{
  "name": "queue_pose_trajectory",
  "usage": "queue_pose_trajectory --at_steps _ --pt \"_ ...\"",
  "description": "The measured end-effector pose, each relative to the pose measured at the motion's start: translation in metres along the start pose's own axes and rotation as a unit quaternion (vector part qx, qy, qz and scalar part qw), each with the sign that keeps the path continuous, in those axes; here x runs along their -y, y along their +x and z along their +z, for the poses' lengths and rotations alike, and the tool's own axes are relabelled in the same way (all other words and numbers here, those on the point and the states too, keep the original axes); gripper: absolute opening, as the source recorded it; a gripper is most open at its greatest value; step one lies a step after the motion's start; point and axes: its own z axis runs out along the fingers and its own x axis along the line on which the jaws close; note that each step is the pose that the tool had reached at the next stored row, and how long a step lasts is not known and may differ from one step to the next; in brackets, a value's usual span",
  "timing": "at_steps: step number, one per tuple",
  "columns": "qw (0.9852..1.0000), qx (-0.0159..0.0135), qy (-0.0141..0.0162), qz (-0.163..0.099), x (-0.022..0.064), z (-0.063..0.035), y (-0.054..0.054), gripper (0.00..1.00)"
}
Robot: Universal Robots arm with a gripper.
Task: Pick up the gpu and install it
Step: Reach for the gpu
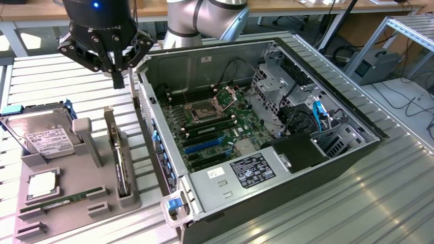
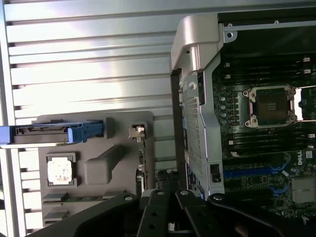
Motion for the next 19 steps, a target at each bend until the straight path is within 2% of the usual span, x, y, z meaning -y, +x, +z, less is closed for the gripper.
queue_pose_trajectory --at_steps 19 --pt "1.0000 0.0000 0.0000 0.000 0.0003 -0.0001 0.0045 0.11"
